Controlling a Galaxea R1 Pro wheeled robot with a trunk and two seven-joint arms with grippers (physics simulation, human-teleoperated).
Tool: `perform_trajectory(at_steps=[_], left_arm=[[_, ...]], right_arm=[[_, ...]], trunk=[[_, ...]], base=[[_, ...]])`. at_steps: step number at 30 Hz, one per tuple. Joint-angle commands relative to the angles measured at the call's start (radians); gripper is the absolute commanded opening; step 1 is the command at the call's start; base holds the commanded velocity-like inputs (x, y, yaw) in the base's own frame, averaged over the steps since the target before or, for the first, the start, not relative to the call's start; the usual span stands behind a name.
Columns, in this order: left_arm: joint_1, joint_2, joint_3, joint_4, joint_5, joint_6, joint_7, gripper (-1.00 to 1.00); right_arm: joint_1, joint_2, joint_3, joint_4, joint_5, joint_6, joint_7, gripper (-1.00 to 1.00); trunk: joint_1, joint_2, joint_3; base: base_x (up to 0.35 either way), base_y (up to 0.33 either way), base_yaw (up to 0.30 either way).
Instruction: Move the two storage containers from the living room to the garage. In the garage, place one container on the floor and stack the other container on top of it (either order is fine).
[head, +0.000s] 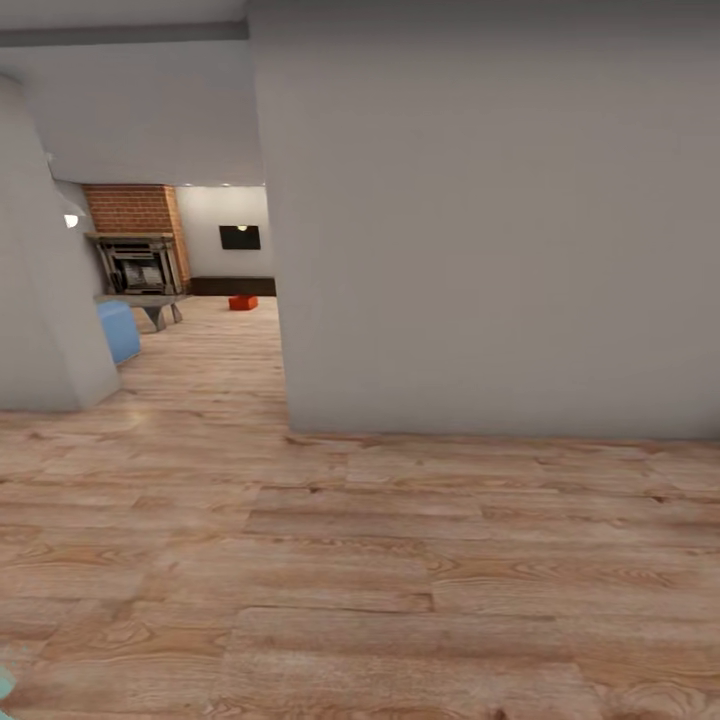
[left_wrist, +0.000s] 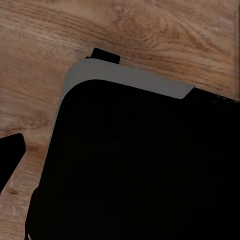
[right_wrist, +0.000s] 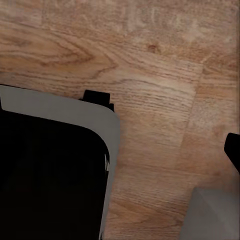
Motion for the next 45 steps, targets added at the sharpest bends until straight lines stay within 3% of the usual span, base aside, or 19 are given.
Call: perform_trajectory(at_steps=[1,36,45], left_arm=[[0.000,0.000,0.000,-0.002,0.006,0.006,0.000,1.00],[0.000,-0.002,0.000,-0.002,0.006,0.004,0.000,1.00],[0.000,-0.002,0.000,-0.002,0.006,0.003,0.000,1.00]], right_arm=[[-0.001,0.000,0.008,0.003,-0.010,-0.007,0.003,1.00],[-0.001,0.006,0.001,0.002,-0.020,-0.013,0.003,1.00],[-0.001,0.004,0.000,0.002,-0.011,-0.017,0.009,1.00]], trunk=[[0.001,0.000,-0.001],[0.001,0.000,-0.001],[0.001,0.000,-0.001]], base=[[0.322,0.000,0.000],[0.322,0.000,0.001],[0.322,0.000,0.184]])
